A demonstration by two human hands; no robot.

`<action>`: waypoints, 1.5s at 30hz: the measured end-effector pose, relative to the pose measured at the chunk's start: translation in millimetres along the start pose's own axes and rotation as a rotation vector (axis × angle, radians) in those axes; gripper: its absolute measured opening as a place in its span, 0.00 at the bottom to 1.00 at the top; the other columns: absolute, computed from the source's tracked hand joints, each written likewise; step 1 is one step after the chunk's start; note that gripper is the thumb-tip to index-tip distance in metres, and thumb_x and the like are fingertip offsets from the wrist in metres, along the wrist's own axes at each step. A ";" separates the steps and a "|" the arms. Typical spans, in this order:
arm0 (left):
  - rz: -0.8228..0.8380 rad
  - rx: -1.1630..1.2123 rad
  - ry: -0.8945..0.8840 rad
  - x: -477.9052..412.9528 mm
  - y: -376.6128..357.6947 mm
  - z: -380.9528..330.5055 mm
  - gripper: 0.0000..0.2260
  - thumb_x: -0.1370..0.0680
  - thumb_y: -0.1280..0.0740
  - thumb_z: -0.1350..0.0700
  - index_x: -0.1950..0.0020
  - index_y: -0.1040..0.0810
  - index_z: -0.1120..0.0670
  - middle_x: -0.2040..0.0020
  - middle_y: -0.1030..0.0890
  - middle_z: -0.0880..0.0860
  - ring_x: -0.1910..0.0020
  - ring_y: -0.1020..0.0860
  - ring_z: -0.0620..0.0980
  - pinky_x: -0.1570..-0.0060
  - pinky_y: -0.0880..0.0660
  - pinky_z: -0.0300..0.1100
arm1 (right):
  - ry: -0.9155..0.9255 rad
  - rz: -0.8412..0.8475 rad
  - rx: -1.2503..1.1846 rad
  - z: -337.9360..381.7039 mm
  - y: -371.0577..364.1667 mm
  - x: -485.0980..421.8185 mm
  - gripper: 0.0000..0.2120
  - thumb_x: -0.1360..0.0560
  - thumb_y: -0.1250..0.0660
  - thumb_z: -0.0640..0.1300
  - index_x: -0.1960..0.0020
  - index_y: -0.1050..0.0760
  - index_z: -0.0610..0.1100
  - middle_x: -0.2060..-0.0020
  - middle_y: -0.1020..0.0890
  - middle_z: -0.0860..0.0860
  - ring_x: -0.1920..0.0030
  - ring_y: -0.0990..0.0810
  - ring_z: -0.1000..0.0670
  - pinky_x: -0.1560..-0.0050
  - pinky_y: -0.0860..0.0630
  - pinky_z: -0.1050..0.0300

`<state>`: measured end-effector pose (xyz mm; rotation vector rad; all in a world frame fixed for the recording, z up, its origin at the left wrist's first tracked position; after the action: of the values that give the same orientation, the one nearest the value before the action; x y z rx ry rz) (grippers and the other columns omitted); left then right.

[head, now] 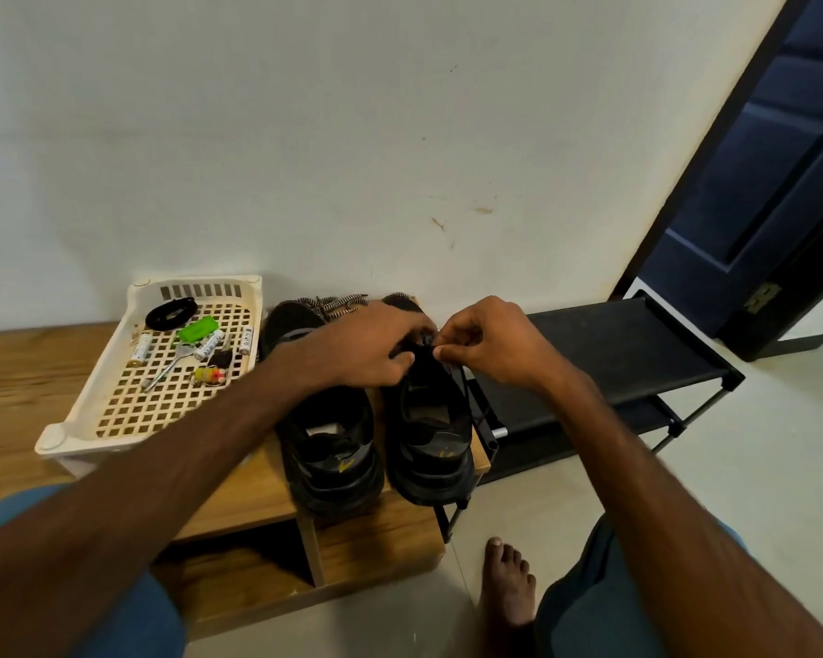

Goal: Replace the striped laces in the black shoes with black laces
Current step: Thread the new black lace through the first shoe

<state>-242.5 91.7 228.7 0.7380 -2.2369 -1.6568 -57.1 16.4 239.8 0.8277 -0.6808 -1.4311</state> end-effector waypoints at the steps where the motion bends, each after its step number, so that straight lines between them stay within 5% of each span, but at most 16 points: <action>1: 0.003 -0.048 -0.018 -1.3 -3.7 -0.9 0.17 0.21 0.34 0.55 0.32 0.22 0.49 0.45 0.17 0.51 0.48 0.20 0.50 0.46 0.23 0.48 | 0.002 -0.001 0.006 -0.2 0.2 -0.3 0.02 0.24 0.24 0.44 0.52 0.13 0.50 0.65 0.16 0.60 0.61 0.18 0.63 0.58 0.26 0.69; 7: -0.121 -0.047 -0.097 -5.2 2.1 4.9 0.08 0.21 0.30 0.53 0.43 0.15 0.49 0.56 0.19 0.45 0.58 0.24 0.42 0.58 0.31 0.35 | -0.002 -0.019 -0.013 -2.2 3.5 1.3 0.03 0.24 0.23 0.45 0.51 0.12 0.49 0.62 0.14 0.56 0.60 0.15 0.59 0.54 0.19 0.63; 12: -0.125 0.015 -0.001 -3.9 8.5 6.7 0.08 0.20 0.30 0.51 0.48 0.15 0.53 0.56 0.16 0.47 0.58 0.20 0.42 0.55 0.24 0.41 | -0.015 -0.001 -0.020 -3.4 4.4 2.8 0.02 0.26 0.22 0.45 0.53 0.12 0.49 0.63 0.14 0.57 0.62 0.17 0.62 0.59 0.22 0.68; 15: -0.112 0.166 0.144 -4.5 3.5 4.4 0.08 0.19 0.32 0.52 0.50 0.16 0.55 0.64 0.18 0.46 0.68 0.21 0.37 0.67 0.29 0.31 | 0.028 0.062 0.002 3.1 -1.4 3.7 0.02 0.26 0.22 0.47 0.53 0.12 0.50 0.61 0.13 0.56 0.60 0.16 0.60 0.58 0.23 0.68; 19: -0.089 0.451 0.324 -12.5 -0.6 -1.8 0.11 0.19 0.33 0.55 0.58 0.16 0.60 0.65 0.18 0.56 0.77 0.26 0.41 0.71 0.31 0.37 | 0.096 0.022 0.037 11.4 -4.2 0.7 0.04 0.23 0.26 0.45 0.50 0.12 0.48 0.59 0.13 0.54 0.58 0.17 0.57 0.58 0.23 0.65; 22: -0.098 0.626 0.406 -19.1 0.5 1.2 0.14 0.22 0.30 0.58 0.56 0.19 0.71 0.73 0.29 0.53 0.79 0.37 0.43 0.76 0.39 0.35 | 0.069 -0.052 0.039 6.1 1.3 -1.6 0.05 0.22 0.27 0.45 0.49 0.13 0.49 0.56 0.13 0.54 0.55 0.17 0.56 0.54 0.22 0.63; 24: -0.073 0.666 0.387 -19.9 1.8 3.4 0.11 0.23 0.29 0.59 0.56 0.16 0.68 0.76 0.29 0.49 0.78 0.36 0.43 0.75 0.39 0.35 | 0.038 -0.115 -0.010 0.3 3.2 -2.8 0.04 0.21 0.27 0.45 0.50 0.13 0.49 0.56 0.14 0.54 0.56 0.17 0.58 0.55 0.23 0.64; 27: -0.077 0.517 0.278 -18.8 2.8 0.3 0.03 0.26 0.25 0.57 0.57 0.13 0.55 0.69 0.18 0.46 0.73 0.23 0.39 0.69 0.30 0.31 | 0.011 -0.128 -0.074 -3.9 -0.4 -6.9 0.05 0.20 0.29 0.44 0.50 0.14 0.45 0.57 0.13 0.53 0.56 0.15 0.56 0.53 0.20 0.61; 31: -0.233 0.238 0.227 -14.9 -1.9 -7.8 0.03 0.30 0.25 0.53 0.58 0.15 0.50 0.65 0.16 0.46 0.68 0.19 0.40 0.60 0.19 0.42 | -0.047 -0.091 -0.213 -4.2 -7.7 -12.7 0.06 0.18 0.31 0.41 0.50 0.16 0.42 0.61 0.13 0.48 0.60 0.13 0.51 0.58 0.17 0.58; 38: -0.443 -0.062 0.137 -0.3 -8.9 -23.4 0.09 0.25 0.27 0.49 0.47 0.14 0.50 0.57 0.14 0.50 0.56 0.17 0.52 0.54 0.20 0.48 | -0.161 -0.036 -0.303 -9.3 -7.3 -16.5 0.08 0.20 0.28 0.43 0.52 0.15 0.38 0.62 0.13 0.45 0.60 0.13 0.49 0.60 0.16 0.58; 42: -0.422 -0.091 0.012 5.9 -8.8 -24.3 0.09 0.22 0.30 0.53 0.46 0.13 0.53 0.61 0.15 0.52 0.59 0.17 0.55 0.55 0.22 0.51 | -0.192 -0.019 -0.373 -9.4 -6.8 -15.7 0.07 0.21 0.27 0.41 0.52 0.15 0.36 0.66 0.14 0.47 0.69 0.18 0.56 0.70 0.24 0.65; 45: -0.439 -0.037 -0.019 6.8 -8.2 -23.5 0.07 0.24 0.29 0.54 0.50 0.13 0.55 0.67 0.19 0.48 0.66 0.20 0.48 0.60 0.22 0.47 | -0.194 -0.021 -0.343 -6.5 -8.0 -16.3 0.05 0.22 0.26 0.39 0.50 0.16 0.36 0.63 0.14 0.45 0.64 0.16 0.52 0.63 0.20 0.62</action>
<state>-234.6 67.1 227.8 1.2810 -2.1571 -1.8890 -57.0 33.4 230.8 0.4337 -0.5510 -1.6051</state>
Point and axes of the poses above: each hand's wrist, its own x-axis away from the middle knuckle, its own y-axis out of the back of the hand, z = x × y, the point moved 1 cm from there along -x, towards the middle knuckle
